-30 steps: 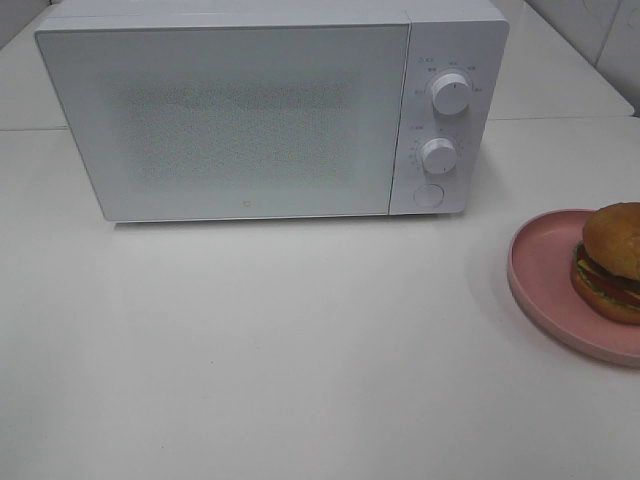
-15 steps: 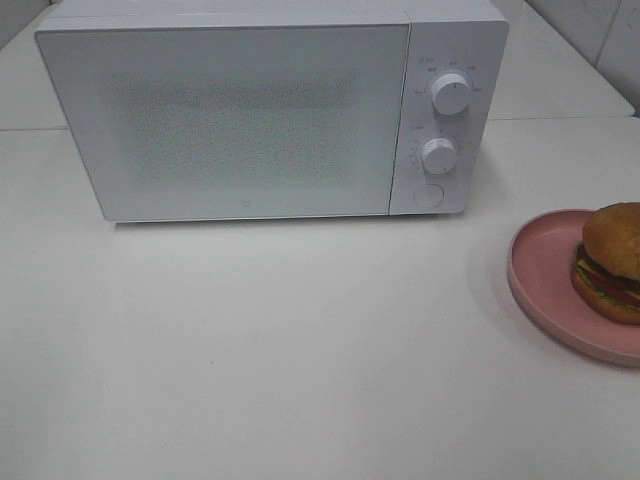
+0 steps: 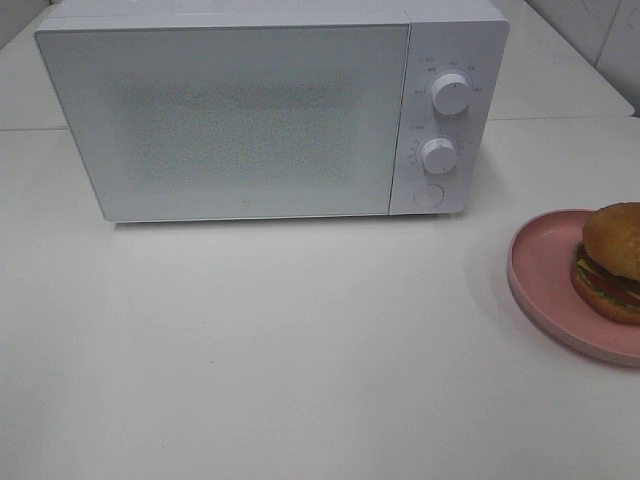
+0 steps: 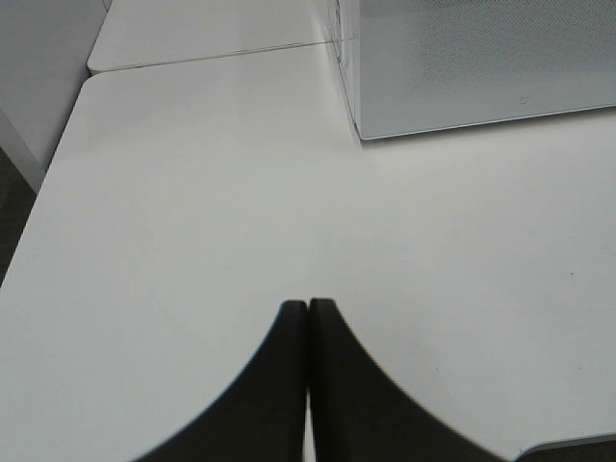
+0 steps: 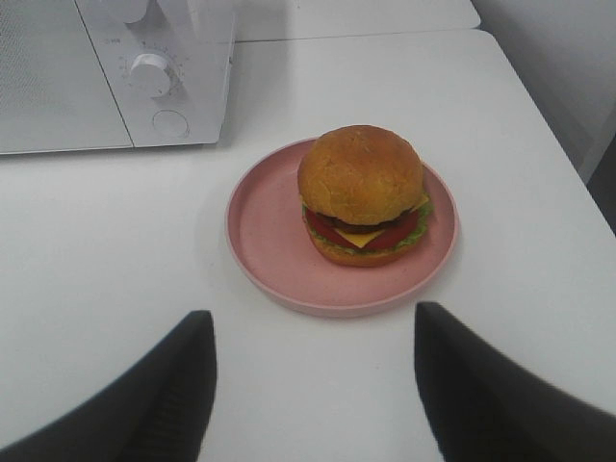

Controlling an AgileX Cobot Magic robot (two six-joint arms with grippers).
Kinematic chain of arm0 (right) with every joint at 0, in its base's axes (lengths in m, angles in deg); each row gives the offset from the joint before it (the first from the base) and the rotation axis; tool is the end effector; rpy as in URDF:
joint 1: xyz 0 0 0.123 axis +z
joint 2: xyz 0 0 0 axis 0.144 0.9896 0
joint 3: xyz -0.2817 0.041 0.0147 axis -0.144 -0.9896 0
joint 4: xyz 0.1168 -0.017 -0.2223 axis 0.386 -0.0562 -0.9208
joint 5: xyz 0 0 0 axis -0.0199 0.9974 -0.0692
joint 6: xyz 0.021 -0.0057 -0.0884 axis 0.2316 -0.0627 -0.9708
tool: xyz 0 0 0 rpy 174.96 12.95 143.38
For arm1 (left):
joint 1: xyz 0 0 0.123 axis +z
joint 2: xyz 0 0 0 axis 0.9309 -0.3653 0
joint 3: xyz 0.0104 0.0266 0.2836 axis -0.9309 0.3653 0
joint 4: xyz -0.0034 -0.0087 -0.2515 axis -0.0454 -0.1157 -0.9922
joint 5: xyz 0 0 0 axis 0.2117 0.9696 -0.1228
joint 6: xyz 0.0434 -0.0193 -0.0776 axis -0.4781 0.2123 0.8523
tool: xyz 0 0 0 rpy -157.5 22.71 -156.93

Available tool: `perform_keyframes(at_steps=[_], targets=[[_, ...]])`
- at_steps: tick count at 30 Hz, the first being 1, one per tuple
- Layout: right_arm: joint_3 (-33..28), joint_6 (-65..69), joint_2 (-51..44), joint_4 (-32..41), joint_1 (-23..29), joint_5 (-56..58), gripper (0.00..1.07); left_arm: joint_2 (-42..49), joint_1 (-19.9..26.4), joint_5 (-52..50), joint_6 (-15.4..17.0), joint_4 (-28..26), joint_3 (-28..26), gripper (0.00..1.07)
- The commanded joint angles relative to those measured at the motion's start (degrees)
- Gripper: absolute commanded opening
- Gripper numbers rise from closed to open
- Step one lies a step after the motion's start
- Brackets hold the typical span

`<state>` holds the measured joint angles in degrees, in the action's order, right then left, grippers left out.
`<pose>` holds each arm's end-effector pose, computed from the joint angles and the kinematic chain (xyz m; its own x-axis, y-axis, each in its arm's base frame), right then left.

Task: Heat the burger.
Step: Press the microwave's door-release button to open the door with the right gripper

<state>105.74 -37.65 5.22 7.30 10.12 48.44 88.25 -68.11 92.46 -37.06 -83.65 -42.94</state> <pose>-0.0021 -0.0040 0.2827 -0.4105 -0.0403 -0.9110 -0.0040 0.9991 -0.0423 -0.0058 -0.0037 0.2782 -0.4385 0.1160 -0.8912 0.0816 0.9927 0.0891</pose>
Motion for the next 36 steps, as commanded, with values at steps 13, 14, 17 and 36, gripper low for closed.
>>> perform_keyframes(at_steps=[13,14,17,36], targets=[[1.49,-0.57,20.45,0.11,0.23,-14.44,0.58,1.26,0.06,-0.86,0.46,0.17,0.23,0.0],[1.49,-0.57,20.45,0.11,0.23,-14.44,0.58,1.26,0.06,-0.86,0.46,0.17,0.23,0.0],[1.49,-0.57,24.92,0.11,0.23,-17.3,0.58,1.26,0.06,-0.86,0.46,0.17,0.23,0.0],[1.49,-2.86,55.41,5.39,0.23,-32.2,0.58,1.26,0.06,-0.86,0.46,0.17,0.23,0.0]])
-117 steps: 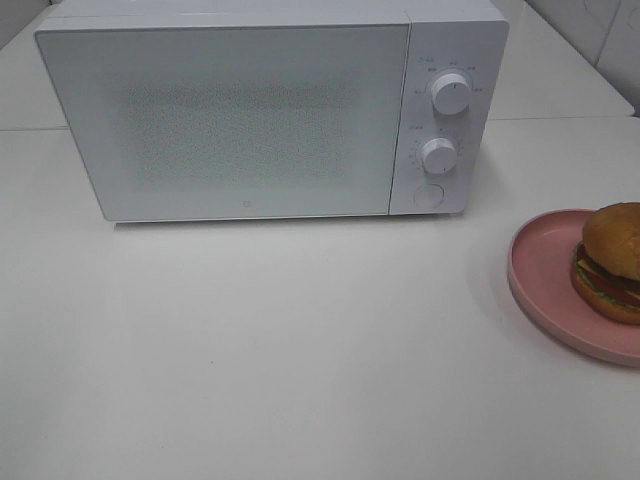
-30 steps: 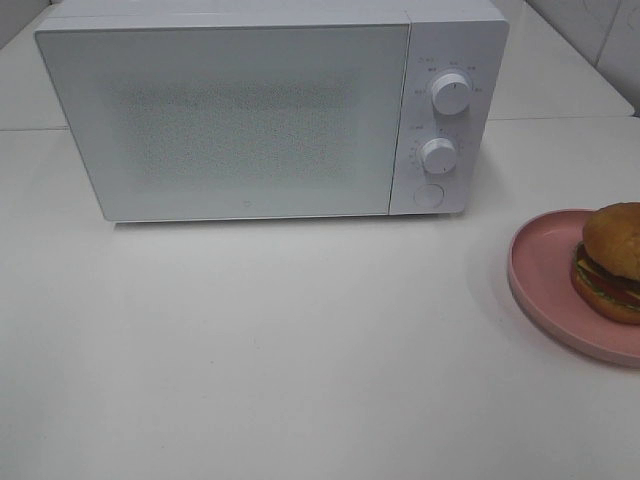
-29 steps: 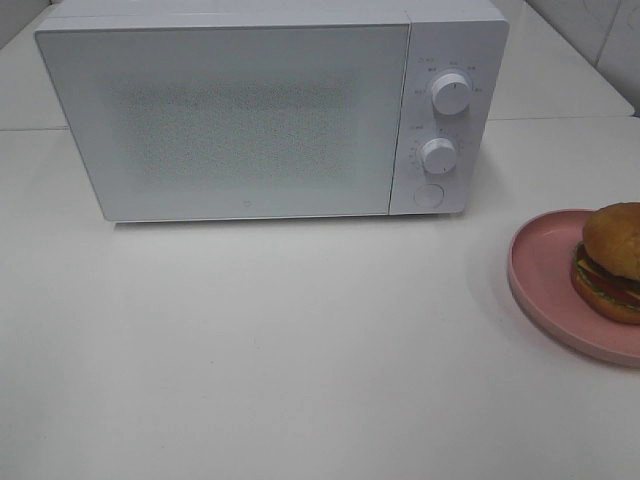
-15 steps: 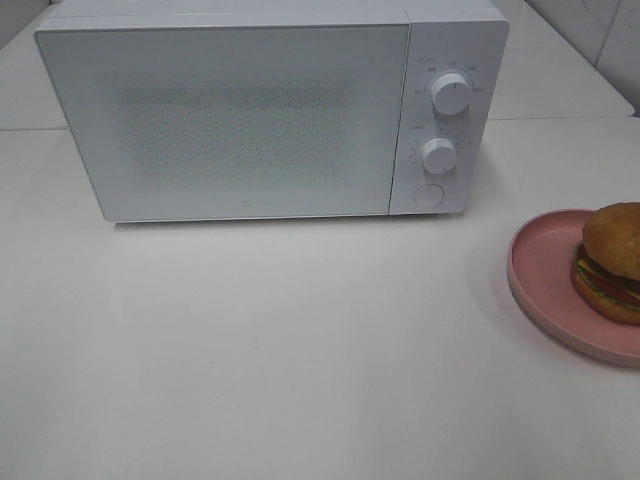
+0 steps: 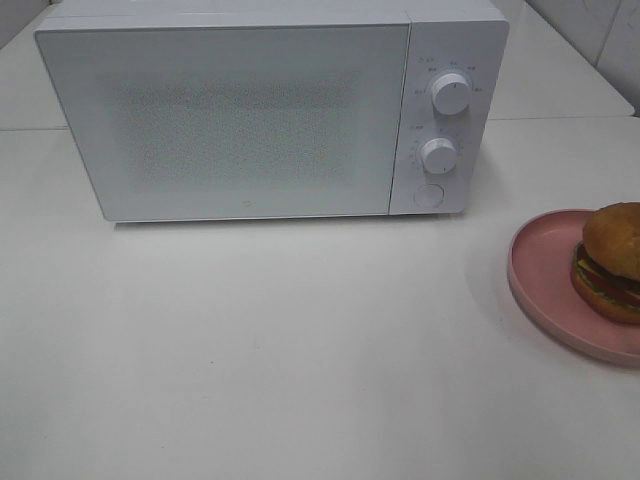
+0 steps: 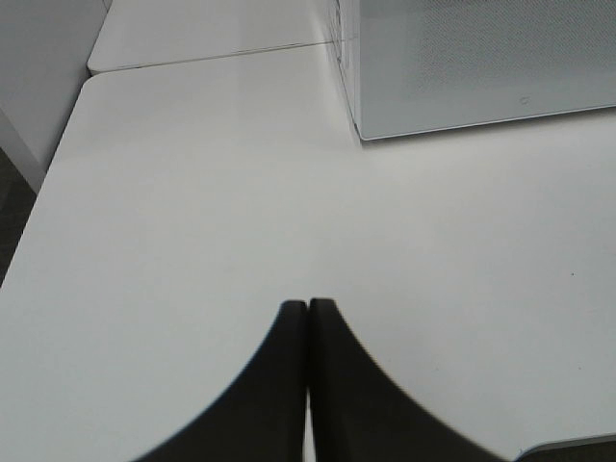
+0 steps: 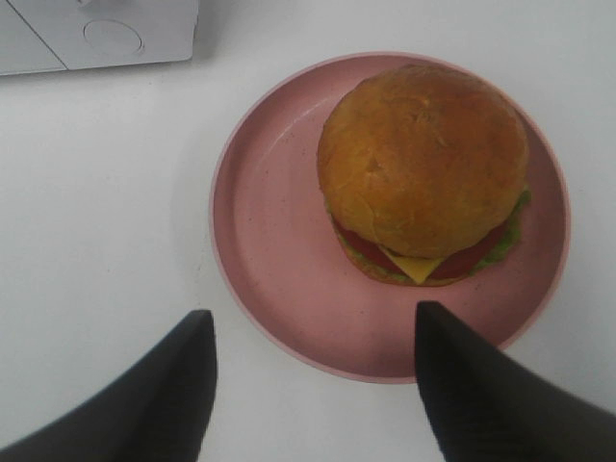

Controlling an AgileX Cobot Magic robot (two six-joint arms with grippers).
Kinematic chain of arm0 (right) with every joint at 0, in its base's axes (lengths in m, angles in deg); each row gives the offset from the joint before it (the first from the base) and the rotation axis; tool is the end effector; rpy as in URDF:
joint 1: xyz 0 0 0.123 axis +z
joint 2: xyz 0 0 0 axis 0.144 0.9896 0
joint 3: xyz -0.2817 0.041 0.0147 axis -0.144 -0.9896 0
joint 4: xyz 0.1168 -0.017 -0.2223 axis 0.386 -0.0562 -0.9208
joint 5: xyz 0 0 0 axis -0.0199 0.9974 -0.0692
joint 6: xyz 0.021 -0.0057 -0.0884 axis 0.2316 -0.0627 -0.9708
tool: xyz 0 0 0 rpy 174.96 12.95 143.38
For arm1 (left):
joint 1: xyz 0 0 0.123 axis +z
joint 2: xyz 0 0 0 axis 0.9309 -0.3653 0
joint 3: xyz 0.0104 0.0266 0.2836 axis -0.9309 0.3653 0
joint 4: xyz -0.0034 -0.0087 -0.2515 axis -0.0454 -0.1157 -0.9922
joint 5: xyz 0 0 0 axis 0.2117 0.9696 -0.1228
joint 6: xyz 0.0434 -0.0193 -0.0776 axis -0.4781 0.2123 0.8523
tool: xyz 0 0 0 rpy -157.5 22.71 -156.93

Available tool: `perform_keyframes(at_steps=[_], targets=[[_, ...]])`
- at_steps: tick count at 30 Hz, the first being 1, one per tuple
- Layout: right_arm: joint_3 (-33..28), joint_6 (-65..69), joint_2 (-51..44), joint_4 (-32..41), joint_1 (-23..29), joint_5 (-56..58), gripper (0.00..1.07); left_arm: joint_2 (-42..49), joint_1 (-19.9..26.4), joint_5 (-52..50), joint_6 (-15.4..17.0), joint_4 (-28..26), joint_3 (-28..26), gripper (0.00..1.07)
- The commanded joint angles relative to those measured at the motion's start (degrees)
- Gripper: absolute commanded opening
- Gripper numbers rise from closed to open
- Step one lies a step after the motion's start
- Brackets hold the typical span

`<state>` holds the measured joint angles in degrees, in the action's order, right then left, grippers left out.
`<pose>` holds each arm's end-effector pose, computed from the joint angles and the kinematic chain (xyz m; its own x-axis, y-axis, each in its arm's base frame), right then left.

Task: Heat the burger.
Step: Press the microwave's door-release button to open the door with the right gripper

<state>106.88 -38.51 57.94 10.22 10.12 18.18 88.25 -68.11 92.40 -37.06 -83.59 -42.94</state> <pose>0.1701 0.0055 0.2499 -0.7136 -0.0378 -0.6996 -0.0428 0.9990 -0.0104 -0.0058 -0.0037 0.2783 -0.4377 0.1165 -0.8916 0.0809 0.9927 0.0900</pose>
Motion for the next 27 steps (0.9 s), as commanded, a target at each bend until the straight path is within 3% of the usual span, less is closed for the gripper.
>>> perform_keyframes(at_steps=[1,10,16,24,27], targets=[[0.57,-4.24,4.53,4.41,0.29,-2.35,0.58,1.26,0.06,-0.8,0.46,0.11,0.23,0.0],[5.21,-16.73,12.66,17.25,0.34,1.55,0.58,1.26,0.06,-0.8,0.46,0.11,0.23,0.0],[7.85,-18.28,15.93,18.91,0.46,4.18,0.58,1.26,0.06,-0.8,0.46,0.11,0.23,0.0],[14.73,-16.84,26.36,18.45,14.21,4.01,0.58,1.26,0.06,-0.8,0.46,0.11,0.23,0.0],[16.04,-15.81,28.53,18.45,16.96,3.38,0.58,1.26,0.06,-0.8,0.46,0.11,0.23,0.0]])
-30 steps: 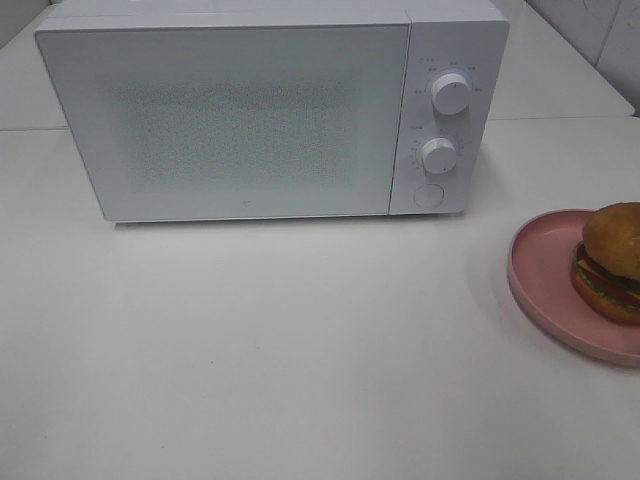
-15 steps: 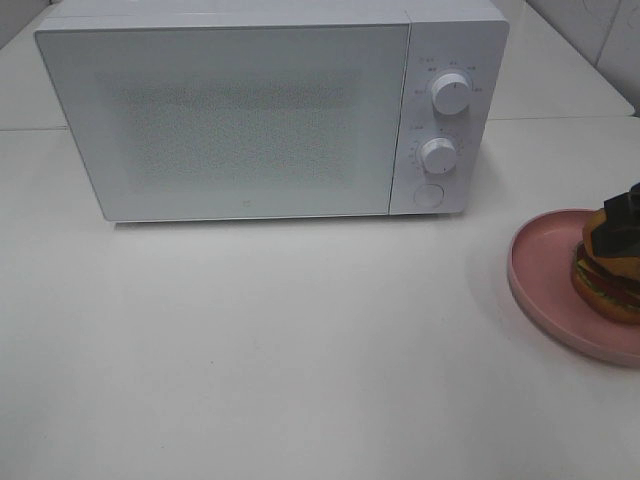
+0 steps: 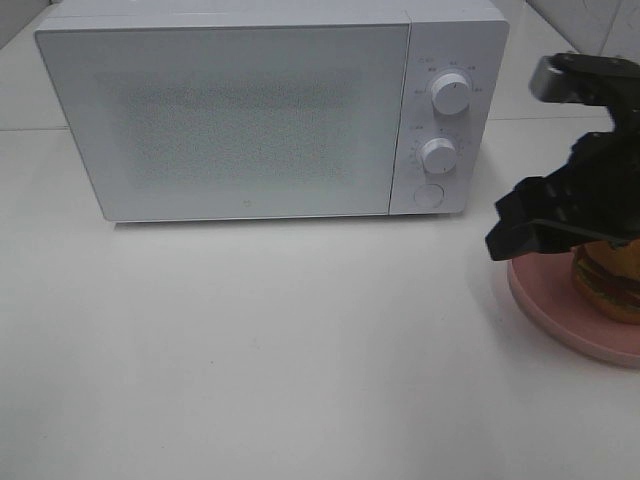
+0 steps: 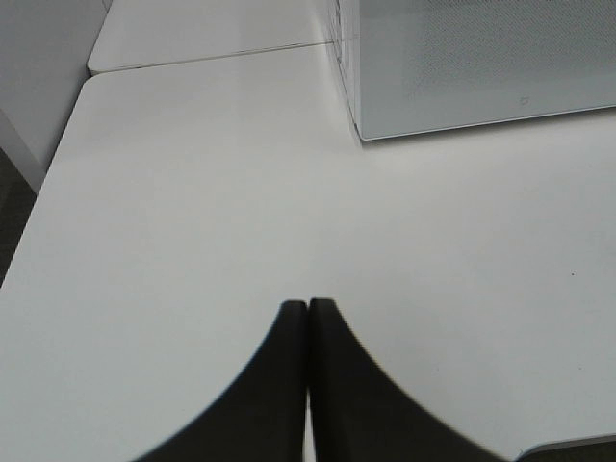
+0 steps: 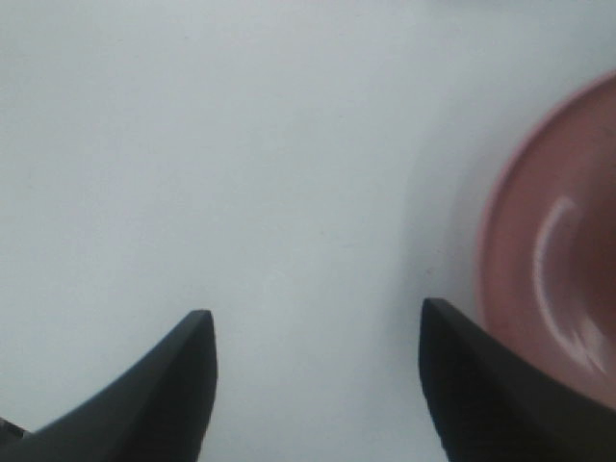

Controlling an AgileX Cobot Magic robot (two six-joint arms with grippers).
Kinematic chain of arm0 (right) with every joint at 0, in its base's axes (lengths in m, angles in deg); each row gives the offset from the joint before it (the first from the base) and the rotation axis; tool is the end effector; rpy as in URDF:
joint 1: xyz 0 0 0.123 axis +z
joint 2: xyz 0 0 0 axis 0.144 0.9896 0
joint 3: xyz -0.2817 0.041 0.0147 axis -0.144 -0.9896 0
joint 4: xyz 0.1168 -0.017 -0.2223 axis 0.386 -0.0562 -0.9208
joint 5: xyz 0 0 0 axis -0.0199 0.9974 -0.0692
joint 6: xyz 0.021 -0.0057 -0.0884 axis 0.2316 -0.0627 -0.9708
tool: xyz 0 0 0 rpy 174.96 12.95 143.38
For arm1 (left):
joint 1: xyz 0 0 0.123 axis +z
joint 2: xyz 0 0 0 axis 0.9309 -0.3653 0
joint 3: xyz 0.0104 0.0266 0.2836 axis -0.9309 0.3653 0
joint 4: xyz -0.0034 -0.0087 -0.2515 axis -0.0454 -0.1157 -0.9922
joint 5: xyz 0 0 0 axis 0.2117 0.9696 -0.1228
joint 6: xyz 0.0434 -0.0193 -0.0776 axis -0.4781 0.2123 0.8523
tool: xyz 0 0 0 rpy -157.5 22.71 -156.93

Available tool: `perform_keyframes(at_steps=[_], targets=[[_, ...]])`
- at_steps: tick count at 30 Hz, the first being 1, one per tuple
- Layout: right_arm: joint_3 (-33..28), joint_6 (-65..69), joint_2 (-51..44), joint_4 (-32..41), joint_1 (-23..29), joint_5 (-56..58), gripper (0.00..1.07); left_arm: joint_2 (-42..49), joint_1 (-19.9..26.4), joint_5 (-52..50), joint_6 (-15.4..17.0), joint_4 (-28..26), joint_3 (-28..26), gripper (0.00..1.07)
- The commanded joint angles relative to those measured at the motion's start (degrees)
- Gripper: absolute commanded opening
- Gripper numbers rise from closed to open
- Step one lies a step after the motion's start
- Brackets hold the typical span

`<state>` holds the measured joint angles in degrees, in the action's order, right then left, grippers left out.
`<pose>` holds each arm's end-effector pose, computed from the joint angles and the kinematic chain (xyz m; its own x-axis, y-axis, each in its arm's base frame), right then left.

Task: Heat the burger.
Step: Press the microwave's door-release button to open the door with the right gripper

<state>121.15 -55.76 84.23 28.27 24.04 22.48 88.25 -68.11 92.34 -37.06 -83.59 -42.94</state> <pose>0.2441 0.0844 0.2226 -0.8221 -0.2789 -0.4963 -0.3830 0.9159 0.1198 -0.0057 -0.0037 0.2784 -0.4367 0.1165 -0.8920 0.0807 0.9927 0.0901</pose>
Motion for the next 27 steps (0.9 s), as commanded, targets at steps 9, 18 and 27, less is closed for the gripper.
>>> perform_keyframes(at_steps=[9,18,27], targets=[[5.79,1.72,11.0,0.0,8.42,-4.76,0.51,1.26,0.06,-0.74,0.46,0.11,0.23,0.0],[5.96,0.52,14.84,-0.06,8.42,-15.58,0.07,1.26,0.06,-0.74,0.46,0.11,0.23,0.0],[5.96,0.11,16.16,0.69,8.42,-22.0,0.0,1.26,0.06,-0.74,0.46,0.11,0.23,0.0]])
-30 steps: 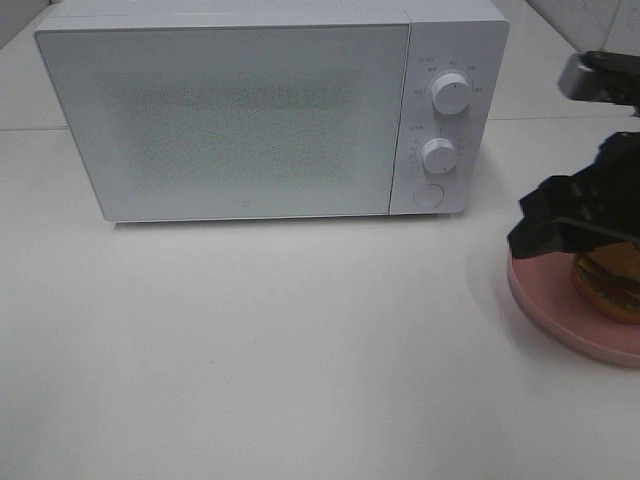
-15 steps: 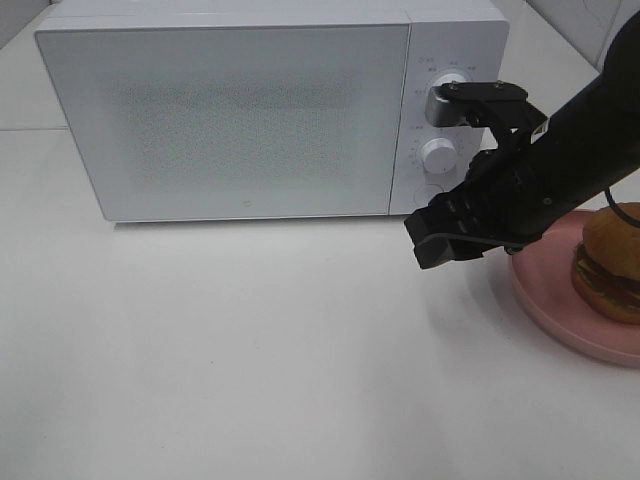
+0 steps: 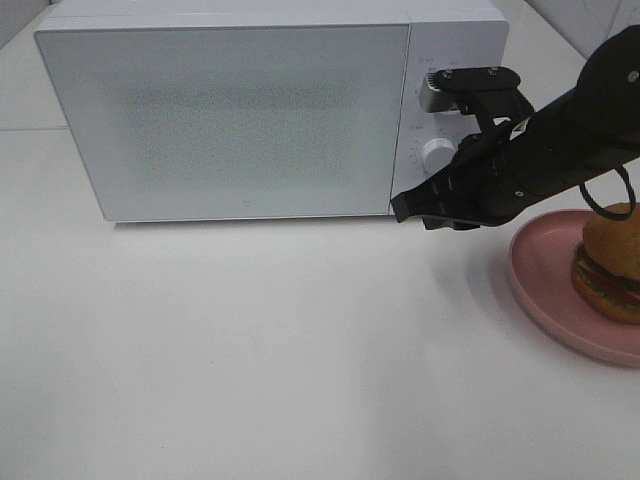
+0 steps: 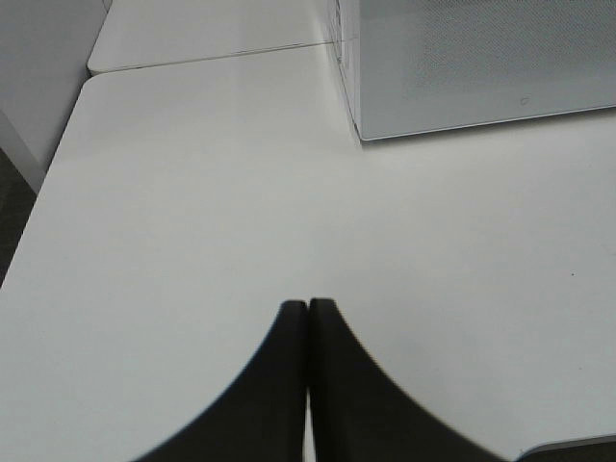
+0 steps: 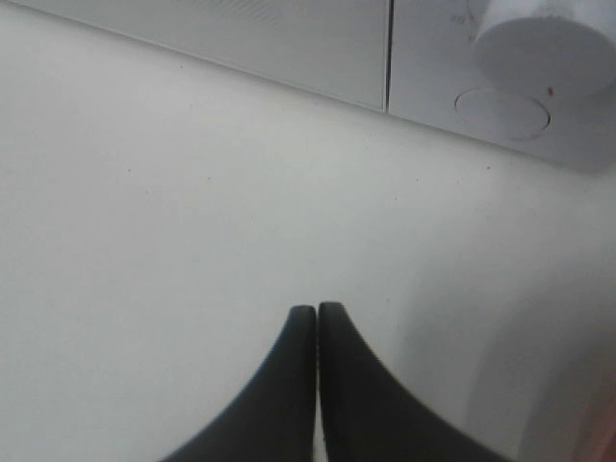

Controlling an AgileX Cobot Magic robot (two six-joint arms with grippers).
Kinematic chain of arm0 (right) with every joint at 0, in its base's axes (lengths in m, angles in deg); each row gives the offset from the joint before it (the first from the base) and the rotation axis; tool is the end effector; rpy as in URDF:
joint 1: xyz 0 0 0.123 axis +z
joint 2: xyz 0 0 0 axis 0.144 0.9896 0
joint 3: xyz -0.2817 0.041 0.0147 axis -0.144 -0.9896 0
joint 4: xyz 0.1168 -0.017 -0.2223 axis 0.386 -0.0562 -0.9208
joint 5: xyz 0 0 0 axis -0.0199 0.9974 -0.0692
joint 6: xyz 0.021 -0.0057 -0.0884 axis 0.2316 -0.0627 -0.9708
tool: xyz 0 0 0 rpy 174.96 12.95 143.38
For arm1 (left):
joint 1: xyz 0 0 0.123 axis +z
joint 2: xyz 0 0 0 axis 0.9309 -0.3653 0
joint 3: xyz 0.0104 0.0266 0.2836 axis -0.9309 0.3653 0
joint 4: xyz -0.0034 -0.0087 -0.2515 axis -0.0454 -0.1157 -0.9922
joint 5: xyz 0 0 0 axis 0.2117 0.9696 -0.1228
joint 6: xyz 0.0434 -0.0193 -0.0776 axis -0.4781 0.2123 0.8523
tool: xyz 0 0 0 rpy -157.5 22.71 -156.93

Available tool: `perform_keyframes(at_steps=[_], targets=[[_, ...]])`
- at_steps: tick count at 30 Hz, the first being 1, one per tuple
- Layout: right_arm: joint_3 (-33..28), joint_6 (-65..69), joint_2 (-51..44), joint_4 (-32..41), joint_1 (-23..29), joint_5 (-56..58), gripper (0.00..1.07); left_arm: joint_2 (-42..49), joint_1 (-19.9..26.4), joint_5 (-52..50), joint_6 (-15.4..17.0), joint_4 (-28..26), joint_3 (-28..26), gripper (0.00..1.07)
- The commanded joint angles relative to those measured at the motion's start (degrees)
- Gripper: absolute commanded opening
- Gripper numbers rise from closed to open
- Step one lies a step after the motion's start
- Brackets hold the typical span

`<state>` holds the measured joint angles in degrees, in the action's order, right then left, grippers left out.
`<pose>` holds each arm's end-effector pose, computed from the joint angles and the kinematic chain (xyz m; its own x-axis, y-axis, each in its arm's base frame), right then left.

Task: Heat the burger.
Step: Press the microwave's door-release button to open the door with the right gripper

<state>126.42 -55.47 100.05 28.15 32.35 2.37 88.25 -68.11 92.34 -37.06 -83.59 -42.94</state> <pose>0.2942 0.1377 0.1825 -0.7158 -0.3242 -0.6185 -0.4452 0.8942 0.0466 -0.0057 -0.0037 0.2784 -0.4367 0.1165 -0.8920 0.0807 0.9927 0.0901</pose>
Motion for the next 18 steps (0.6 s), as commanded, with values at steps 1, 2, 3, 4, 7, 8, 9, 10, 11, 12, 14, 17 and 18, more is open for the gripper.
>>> perform_keyframes(at_steps=[1,2,3,4,7,8,9,10,11,12,14,17,18], targets=[[0.69,-0.17,0.34,0.8,0.11,-1.89,0.0,1.26,0.06,-0.74,0.46,0.11,0.23,0.0],[0.69,1.49,0.8,2.46,0.11,-2.69,0.0,1.26,0.06,-0.74,0.46,0.11,0.23,0.0],[0.69,2.58,0.97,3.78,0.11,-2.98,0.0,1.26,0.06,-0.74,0.46,0.11,0.23,0.0],[0.69,2.58,0.97,3.78,0.11,-2.98,0.0,1.26,0.06,-0.74,0.46,0.11,0.23,0.0],[0.69,4.47,2.46,7.16,0.11,-4.53,0.0,1.26,0.06,-0.74,0.46,0.11,0.23,0.0],[0.69,4.47,3.09,7.68,0.11,-4.76,0.0,1.26,0.06,-0.74,0.46,0.11,0.23,0.0],[0.69,4.47,3.09,7.68,0.11,-4.76,0.0,1.26,0.06,-0.74,0.46,0.11,0.23,0.0],[0.69,4.53,4.13,8.08,0.11,-5.5,0.0,1.26,0.06,-0.74,0.46,0.11,0.23,0.0],[0.69,5.21,4.98,8.31,0.11,-6.88,0.0,1.26,0.06,-0.74,0.46,0.11,0.23,0.0],[0.69,5.21,4.98,8.31,0.11,-6.88,0.0,1.26,0.06,-0.74,0.46,0.11,0.23,0.0],[0.69,6.3,5.39,8.82,0.11,-7.73,0.0,1.26,0.06,-0.74,0.46,0.11,0.23,0.0],[0.69,10.2,6.65,9.63,0.11,-10.54,0.0,1.26,0.06,-0.74,0.4,0.11,0.23,0.0],[0.69,12.83,7.45,9.63,0.11,-12.32,0.0,1.26,0.06,-0.74,0.4,0.11,0.23,0.0]])
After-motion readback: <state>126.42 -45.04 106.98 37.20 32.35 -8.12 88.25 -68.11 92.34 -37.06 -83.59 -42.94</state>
